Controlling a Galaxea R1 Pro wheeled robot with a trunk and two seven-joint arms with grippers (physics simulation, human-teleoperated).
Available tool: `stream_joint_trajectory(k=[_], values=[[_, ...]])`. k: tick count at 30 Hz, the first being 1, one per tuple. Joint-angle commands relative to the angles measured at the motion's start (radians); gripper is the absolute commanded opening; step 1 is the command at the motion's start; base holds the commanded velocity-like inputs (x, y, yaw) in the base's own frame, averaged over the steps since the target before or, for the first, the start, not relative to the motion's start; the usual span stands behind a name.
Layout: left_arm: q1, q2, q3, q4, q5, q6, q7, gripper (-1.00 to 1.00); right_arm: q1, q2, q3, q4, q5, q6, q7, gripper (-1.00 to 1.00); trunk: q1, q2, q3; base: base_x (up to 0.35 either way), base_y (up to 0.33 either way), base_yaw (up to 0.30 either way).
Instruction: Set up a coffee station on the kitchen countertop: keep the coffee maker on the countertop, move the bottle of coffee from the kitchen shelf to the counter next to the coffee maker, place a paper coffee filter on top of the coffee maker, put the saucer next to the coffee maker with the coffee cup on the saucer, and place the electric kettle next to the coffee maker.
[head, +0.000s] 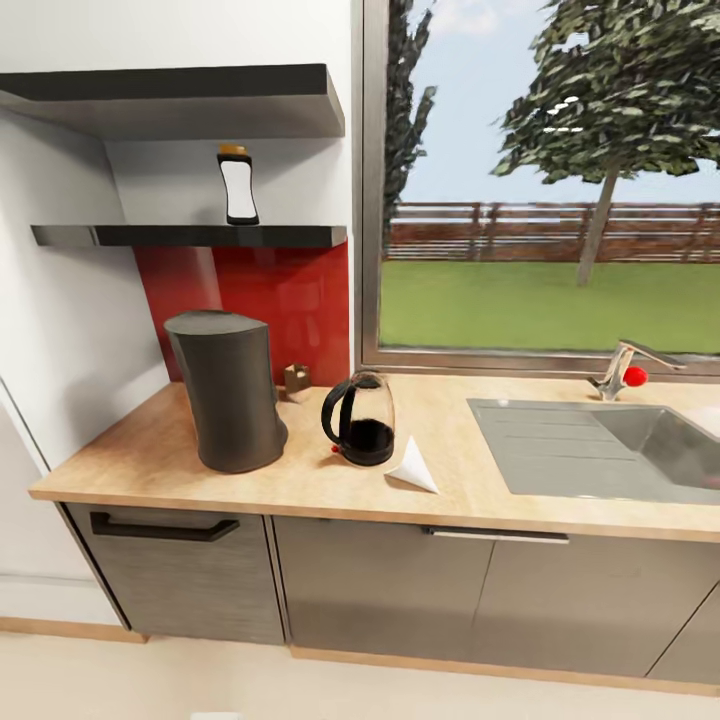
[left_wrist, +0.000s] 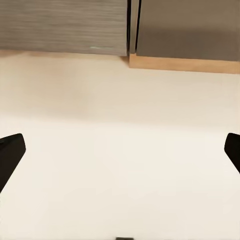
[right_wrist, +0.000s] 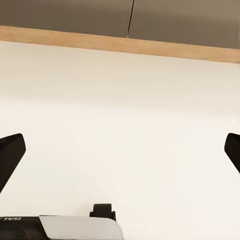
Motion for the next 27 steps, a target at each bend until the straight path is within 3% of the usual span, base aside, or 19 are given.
stream_joint_trajectory(k=[1,14,27], values=[[-0.001,0.0,0.0,0.001,0.0,-0.003,0.0,1.0,-0.001,0.0,0.0,0.001,0.0,-0.003,-0.001,1.0,-0.004,0.006,0.001,0.0,0.0,0.0],[-0.001,0.0,0.0,0.0,0.0,-0.003,0.0,1.0,0.0,0.0,0.0,0.002,0.002,-0.004,-0.001,1.0,-0.054,0.097,0.039,0.0,0.0,0.0],[-0.001,0.0,0.0,0.0,0.0,-0.003,0.0,1.0,0.0,0.0,0.0,0.001,0.0,-0.003,0.0,1.0,-0.103,0.188,0.06,0.0,0.0,0.0]])
